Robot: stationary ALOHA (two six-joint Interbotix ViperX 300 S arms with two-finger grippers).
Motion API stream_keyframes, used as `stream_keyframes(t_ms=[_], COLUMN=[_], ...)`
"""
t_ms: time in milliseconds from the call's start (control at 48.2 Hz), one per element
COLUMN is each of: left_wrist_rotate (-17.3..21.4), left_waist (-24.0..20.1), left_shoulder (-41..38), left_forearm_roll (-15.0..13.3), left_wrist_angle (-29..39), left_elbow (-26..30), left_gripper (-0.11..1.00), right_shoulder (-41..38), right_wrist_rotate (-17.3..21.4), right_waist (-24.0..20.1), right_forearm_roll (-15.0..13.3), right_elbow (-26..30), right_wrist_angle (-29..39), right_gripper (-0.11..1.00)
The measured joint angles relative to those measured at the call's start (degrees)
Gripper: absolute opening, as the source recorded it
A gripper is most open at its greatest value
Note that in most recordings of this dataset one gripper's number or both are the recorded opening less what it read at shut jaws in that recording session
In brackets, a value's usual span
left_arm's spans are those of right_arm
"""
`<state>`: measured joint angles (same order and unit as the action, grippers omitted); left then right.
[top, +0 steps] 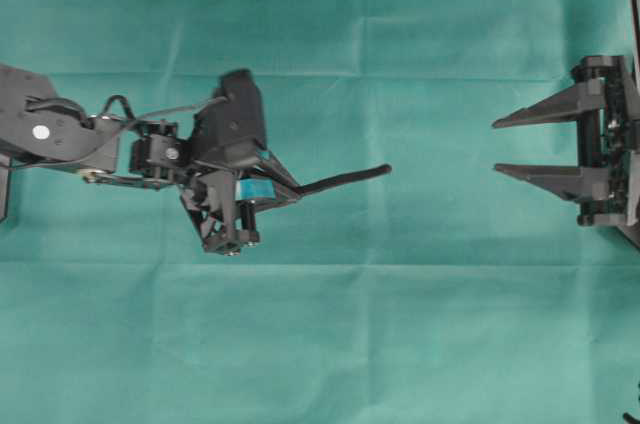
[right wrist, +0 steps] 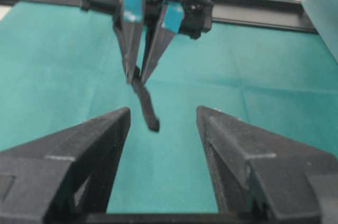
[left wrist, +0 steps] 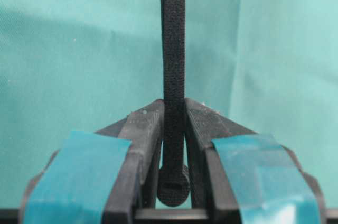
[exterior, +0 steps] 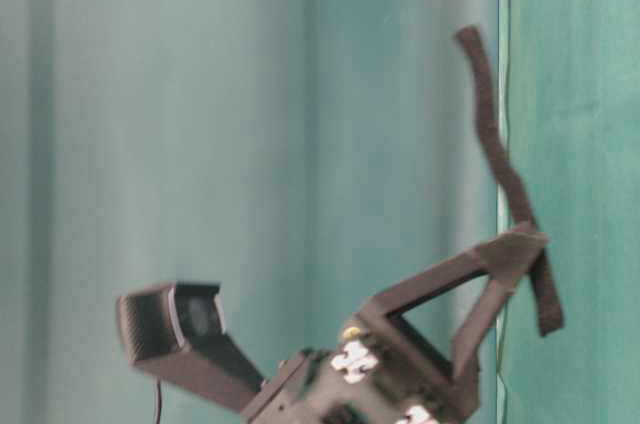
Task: Peel off the Velcro with your right arm.
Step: 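Lift the strap end upward with the left gripper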
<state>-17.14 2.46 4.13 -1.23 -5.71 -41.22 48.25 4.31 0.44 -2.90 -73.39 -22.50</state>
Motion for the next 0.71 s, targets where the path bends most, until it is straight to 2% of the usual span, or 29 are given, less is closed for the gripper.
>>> stream_keyframes(t_ms=[187,311,374,540,706], left_wrist_rotate=[-5.8,-10.02,-12.83,-18.02,-20.21], left_waist=[0.0,0.0,0.0,0.0,0.44], left_shoulder=[3.08,4.13,4.22,4.31,4.31], left_forearm_roll=[0.09,0.0,0.0,0.0,0.0], left_wrist_angle=[-8.61,-13.54,-15.38,-17.4,-17.84], left_elbow=[-4.75,-7.21,-8.09,-8.88,-8.96], left_gripper=[0.1,0.1,0.1,0.1,0.1], right_shoulder=[-5.27,-10.02,-12.83,-18.63,-23.64], right_wrist_rotate=[-2.64,-6.06,-9.4,-16.26,-21.36], right_waist=[0.0,0.18,0.18,0.26,0.53], right_forearm_roll=[-1.93,-2.37,-2.46,-2.46,-2.46], right_elbow=[2.64,4.75,6.06,8.53,9.58], right_wrist_angle=[0.0,-0.09,-0.26,-3.08,-8.88], right_gripper=[0.22,0.22,0.22,0.22,0.22])
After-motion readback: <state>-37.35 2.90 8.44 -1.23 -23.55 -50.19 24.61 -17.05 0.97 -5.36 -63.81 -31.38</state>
